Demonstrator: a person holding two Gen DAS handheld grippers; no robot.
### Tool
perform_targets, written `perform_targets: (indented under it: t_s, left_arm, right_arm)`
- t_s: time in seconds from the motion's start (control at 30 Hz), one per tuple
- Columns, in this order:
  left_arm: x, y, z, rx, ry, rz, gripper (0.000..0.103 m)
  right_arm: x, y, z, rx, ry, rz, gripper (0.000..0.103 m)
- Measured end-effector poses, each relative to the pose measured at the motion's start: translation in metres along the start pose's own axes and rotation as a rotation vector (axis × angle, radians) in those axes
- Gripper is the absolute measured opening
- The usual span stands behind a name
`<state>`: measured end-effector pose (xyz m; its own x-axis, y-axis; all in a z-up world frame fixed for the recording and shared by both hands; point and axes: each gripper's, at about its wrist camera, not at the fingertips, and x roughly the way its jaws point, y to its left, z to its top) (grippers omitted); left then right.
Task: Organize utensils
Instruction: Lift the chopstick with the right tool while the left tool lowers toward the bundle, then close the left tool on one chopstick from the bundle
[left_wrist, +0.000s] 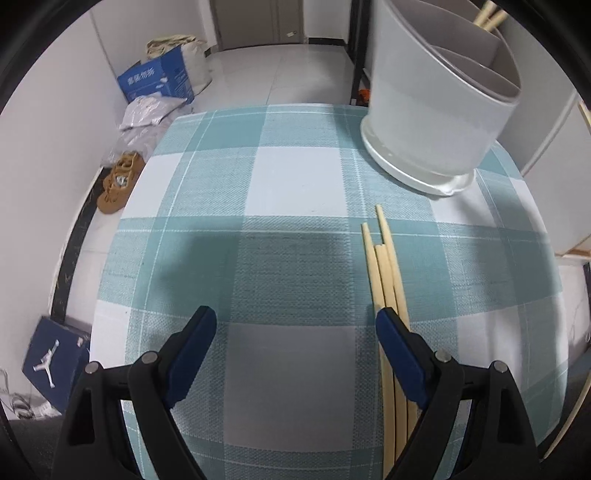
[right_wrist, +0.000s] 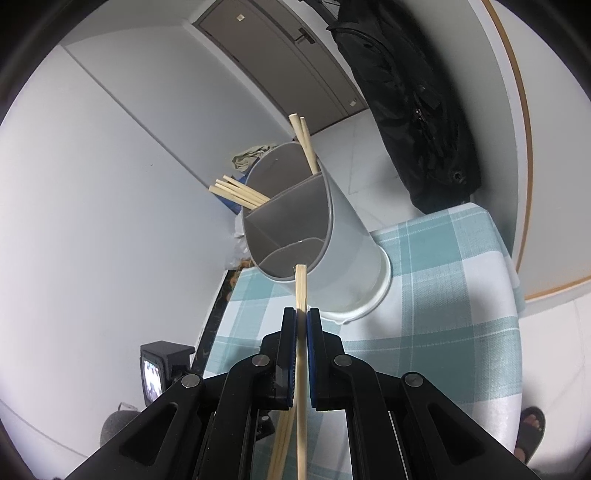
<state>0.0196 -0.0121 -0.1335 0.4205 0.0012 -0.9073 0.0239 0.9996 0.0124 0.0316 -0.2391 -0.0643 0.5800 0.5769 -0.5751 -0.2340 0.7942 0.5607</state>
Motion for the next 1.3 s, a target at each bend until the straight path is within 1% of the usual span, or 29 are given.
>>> perform_targets:
  t_s: [0.23, 0.47, 0.57, 0.67, 0.9, 1.1, 1.17, 1.2, 1.3]
  left_arm:
    - [0.004, 0.006, 0.003, -0.03, 0.017, -0.034, 0.085]
    - [0.007, 0.005, 0.007, -0.034, 0.028, -0.066, 0.085]
    - [0.007, 0.004, 0.008, -0.022, 0.024, -0.057, 0.085]
    - [0.008, 0.007, 0.01, -0.027, 0.035, -0.07, 0.085]
    - [0.006, 0.005, 0.008, 0.001, 0.038, -0.041, 0.086]
    - [0.008, 0.006, 0.009, 0.003, 0.052, -0.029, 0.085]
    - [0.012, 0.003, 0.011, 0.028, 0.061, -0.001, 0.086]
    - [0.013, 0.001, 0.013, 0.039, 0.053, 0.009, 0.086]
    - [0.016, 0.0, 0.019, 0.065, 0.055, 0.01, 0.086]
  right_arm:
    - [0.002, 0.002, -0.001, -0.011, 0.003, -0.006, 0.005]
    - [0.005, 0.003, -0.002, -0.02, 0.013, -0.018, 0.005]
    - [0.006, 0.003, -0.003, -0.029, 0.016, -0.029, 0.005]
    - [0.007, 0.003, -0.004, -0.026, 0.021, -0.033, 0.005]
    - [0.009, 0.006, -0.007, -0.036, 0.03, -0.033, 0.005]
    - [0.012, 0.007, -0.008, -0.04, 0.037, -0.039, 0.005]
    - [0.013, 0.007, -0.009, -0.038, 0.04, -0.04, 0.005]
    - [0.014, 0.007, -0.009, -0.036, 0.044, -0.039, 0.005]
    - [0.016, 0.006, -0.009, -0.032, 0.047, -0.04, 0.005]
